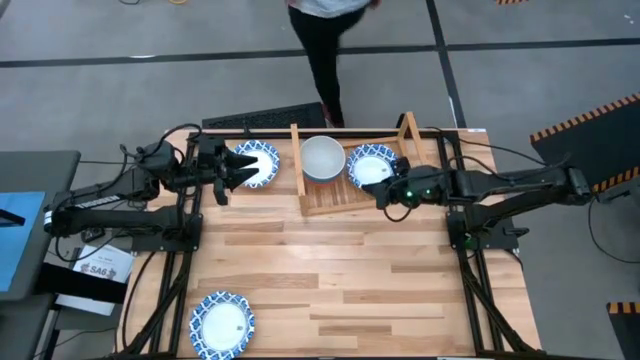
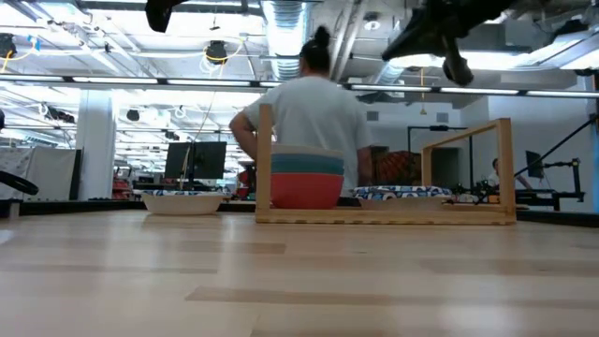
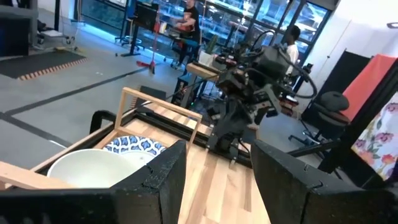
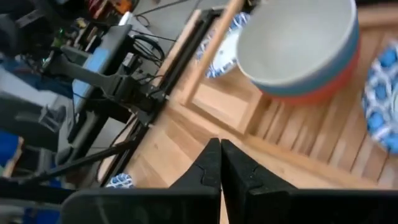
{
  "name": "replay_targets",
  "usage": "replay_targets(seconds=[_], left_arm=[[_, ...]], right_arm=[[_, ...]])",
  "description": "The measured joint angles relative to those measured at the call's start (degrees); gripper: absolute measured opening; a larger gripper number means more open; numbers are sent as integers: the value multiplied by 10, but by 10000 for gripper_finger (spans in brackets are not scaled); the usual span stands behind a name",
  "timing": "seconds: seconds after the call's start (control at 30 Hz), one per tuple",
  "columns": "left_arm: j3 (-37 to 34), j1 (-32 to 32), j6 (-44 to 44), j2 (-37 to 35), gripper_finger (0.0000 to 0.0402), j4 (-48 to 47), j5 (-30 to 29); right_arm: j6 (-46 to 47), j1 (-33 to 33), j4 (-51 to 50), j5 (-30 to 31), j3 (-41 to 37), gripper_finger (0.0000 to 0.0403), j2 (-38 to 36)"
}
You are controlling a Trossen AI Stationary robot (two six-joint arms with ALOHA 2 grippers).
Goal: Place and stack bowls onto a shelf
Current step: Stack the top blue patterned bowl on top of the blue patterned bowl on the shelf
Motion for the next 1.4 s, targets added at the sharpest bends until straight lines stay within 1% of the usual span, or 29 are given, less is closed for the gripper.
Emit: replay_targets(seconds=[0.1, 0.2, 0.23, 0.3, 0.43, 0.5, 0.57, 0.67, 0.77, 0.83, 0.93, 1.1, 1.27, 1.4], left_arm=[[0, 0, -4, 0, 164, 0, -4], [1, 0, -40, 11, 164, -3, -44], [7, 0, -44, 17, 164, -25, -46], [34, 3, -38, 38, 164, -109, -47], [100, 20, -11, 106, 164, -326, -60], [106, 31, 21, 143, 164, -397, -73], [100, 45, 54, 179, 164, -433, -74], [68, 64, 117, 223, 166, -436, -47], [35, 77, 168, 256, 175, -402, -22], [19, 87, 195, 271, 183, -394, -26], [7, 105, 234, 290, 196, -367, -50], [0, 146, 287, 315, 211, -353, -52], [0, 183, 345, 358, 215, -341, -56], [0, 198, 377, 399, 215, -327, -57]], right_arm=[[-46, 1, 6, 0, 12, 22, 0], [-65, 2, 23, 0, 17, 32, 0], [-71, 2, 28, 0, 18, 36, 0], [-77, 2, 33, 0, 22, 44, 0], [-77, 0, 31, 0, 23, 48, 0], [-77, 0, 32, 0, 23, 49, 0], [-77, 0, 31, 0, 23, 49, 0], [-77, 0, 32, 0, 23, 49, 0], [-77, 0, 31, 0, 23, 49, 0], [-77, 0, 31, 0, 23, 50, 0], [-77, 0, 32, 1, 23, 50, 0], [-75, 0, 32, 1, 23, 50, 2], [-75, 0, 33, 2, 23, 50, 2], [-75, 0, 32, 2, 23, 50, 2]])
